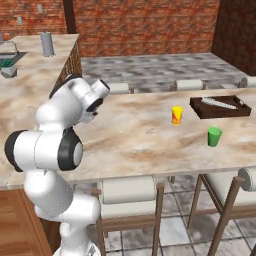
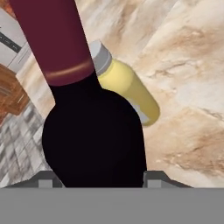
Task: Place the drinks on the dining counter in a tight cluster.
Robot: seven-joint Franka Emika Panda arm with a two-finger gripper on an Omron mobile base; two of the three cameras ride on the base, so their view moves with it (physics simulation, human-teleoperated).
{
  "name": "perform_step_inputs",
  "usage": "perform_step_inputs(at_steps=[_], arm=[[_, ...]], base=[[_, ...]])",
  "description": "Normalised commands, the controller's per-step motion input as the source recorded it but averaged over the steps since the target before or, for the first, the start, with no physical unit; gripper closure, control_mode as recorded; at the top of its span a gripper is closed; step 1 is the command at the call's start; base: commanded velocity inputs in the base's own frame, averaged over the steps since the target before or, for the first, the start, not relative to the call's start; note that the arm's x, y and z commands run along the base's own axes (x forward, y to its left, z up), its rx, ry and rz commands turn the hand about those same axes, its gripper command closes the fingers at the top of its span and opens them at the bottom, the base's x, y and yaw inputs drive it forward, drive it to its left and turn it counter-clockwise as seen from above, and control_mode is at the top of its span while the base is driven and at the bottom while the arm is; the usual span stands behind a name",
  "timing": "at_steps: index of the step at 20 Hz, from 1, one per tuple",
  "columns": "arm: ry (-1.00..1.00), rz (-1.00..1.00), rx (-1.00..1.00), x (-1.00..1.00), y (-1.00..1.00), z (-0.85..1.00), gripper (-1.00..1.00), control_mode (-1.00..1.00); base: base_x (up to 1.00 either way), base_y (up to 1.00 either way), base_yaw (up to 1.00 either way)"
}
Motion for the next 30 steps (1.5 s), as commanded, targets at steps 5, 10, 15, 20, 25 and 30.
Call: perform_step_inputs(at_steps=[5, 10, 15, 20, 25, 30], arm=[[-0.23, 0.0, 0.11, 0.01, 0.0, -0.3, 1.0, -1.0], [-0.26, 0.0, 0.13, 0.08, 0.03, -0.11, 1.0, -1.0], [-0.12, 0.03, 0.11, 0.24, 0.15, 0.0, 1.0, -1.0], [-0.07, 0.09, 0.08, 0.14, 0.05, 0.0, 1.0, -1.0], [0.0, 0.05, 0.0, 0.09, 0.0, 0.0, 1.0, -1.0], [0.0, 0.01, 0.0, 0.13, 0.03, -0.16, 1.0, -1.0]], base=[[0.0, 0.0, 0.0], [0.0, 0.0, 0.0], [0.0, 0.0, 0.0], [0.0, 0.0, 0.0], [0.0, 0.0, 0.0], [0.0, 0.0, 0.0]])
